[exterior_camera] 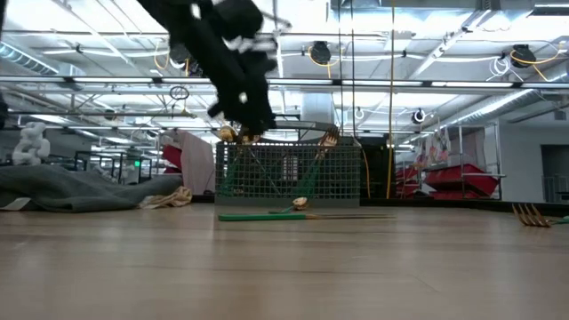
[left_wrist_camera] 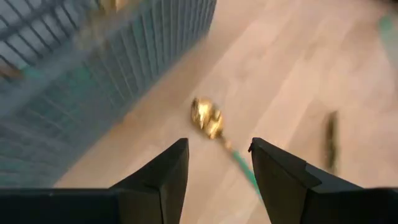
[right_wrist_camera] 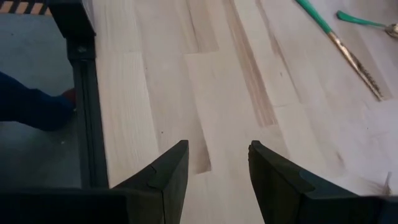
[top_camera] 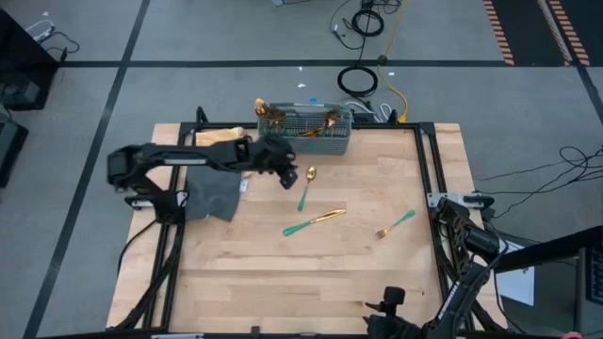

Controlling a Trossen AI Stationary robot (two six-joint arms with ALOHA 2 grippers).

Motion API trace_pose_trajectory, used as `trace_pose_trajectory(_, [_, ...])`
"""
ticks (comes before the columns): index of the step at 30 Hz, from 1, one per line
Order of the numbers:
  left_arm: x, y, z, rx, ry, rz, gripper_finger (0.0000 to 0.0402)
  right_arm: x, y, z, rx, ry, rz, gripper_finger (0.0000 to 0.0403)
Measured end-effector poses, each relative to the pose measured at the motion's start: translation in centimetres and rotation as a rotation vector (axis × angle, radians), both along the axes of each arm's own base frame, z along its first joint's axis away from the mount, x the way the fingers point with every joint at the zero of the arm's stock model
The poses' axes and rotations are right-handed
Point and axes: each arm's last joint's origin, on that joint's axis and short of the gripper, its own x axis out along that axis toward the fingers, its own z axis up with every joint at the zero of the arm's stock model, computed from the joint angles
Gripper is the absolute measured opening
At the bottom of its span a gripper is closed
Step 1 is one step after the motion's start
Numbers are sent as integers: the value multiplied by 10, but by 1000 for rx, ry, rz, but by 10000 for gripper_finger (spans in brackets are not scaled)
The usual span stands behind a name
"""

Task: Sort silverware
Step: Put the green spoon into the silverware basket

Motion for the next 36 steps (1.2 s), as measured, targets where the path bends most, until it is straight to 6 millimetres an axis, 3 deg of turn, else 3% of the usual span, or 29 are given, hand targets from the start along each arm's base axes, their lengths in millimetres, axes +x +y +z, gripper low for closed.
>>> trace_pose_trajectory(3, [12,7,-30,-25,71,16,180,1,2,0,19,-7,-1,155])
trace_pose_trajectory(6, [22,16,-48,-36,98,40,180,1,3,0,32,-11,-1,155])
trace_pose_trajectory(18, [59,36,-77,-102,164,85,180,1,3,0,27,-6,12,155])
trace_pose_trajectory(24, [67,26,-98,-203,252,75,180,0,3,0,18,-1,24,155])
trace_pose_trajectory(31, [73,11,-101,-240,245,38,180,-2,4,0,12,1,36,155])
trace_pose_trajectory(36, [77,9,-92,-236,217,36,180,-2,5,0,17,-1,35,155])
